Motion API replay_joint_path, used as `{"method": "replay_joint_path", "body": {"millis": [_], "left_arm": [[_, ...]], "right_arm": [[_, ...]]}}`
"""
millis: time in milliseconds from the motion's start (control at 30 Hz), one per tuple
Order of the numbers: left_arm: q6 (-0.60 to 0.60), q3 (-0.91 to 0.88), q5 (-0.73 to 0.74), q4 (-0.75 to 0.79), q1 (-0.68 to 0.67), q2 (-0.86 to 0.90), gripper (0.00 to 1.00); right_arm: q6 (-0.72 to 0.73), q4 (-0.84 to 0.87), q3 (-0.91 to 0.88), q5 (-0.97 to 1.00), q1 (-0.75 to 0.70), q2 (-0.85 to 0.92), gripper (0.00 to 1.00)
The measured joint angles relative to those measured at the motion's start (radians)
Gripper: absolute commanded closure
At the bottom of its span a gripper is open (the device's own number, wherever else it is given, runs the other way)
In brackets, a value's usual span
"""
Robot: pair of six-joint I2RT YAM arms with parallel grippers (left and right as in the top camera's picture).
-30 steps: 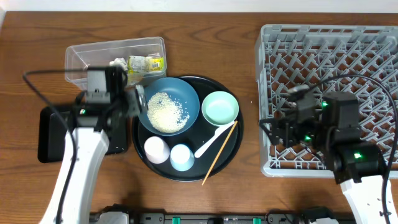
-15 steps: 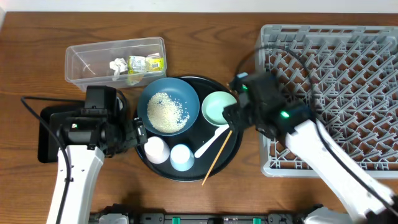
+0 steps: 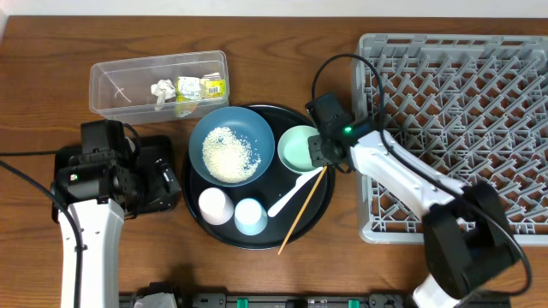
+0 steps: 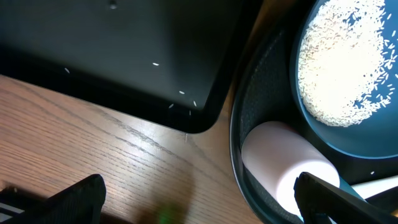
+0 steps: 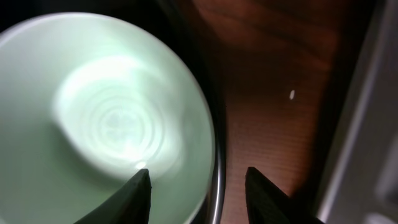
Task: Sort waste into correct bins and load items into the dishwasher rack
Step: 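Grasp the pale green cup with the right gripper, then carry the green cup into the dish rack's far right corner and release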
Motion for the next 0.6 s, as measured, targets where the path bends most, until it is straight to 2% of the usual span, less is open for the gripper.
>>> {"method": "replay_joint_path", "body": {"millis": [67,200,467,600], "left_arm": [[0.0,0.0,0.0,0.0,0.0,0.0,0.02],[0.0,0.0,0.0,0.0,0.0,0.0,0.02],[0.0,0.0,0.0,0.0,0.0,0.0,0.02],[0.0,0.0,0.0,0.0,0.0,0.0,0.02]], "right_arm": [[0.017,0.015,0.0,0.006,0.0,0.03,0.71],[0.033,0.024,0.0,0.003,0.0,0.065,0.99],[0.051,0.022,0.026,-0.012,0.0,0.062,0.99],[0.017,-0.006,0.049,0.007,-0.008,-0.006,0.99]]}}
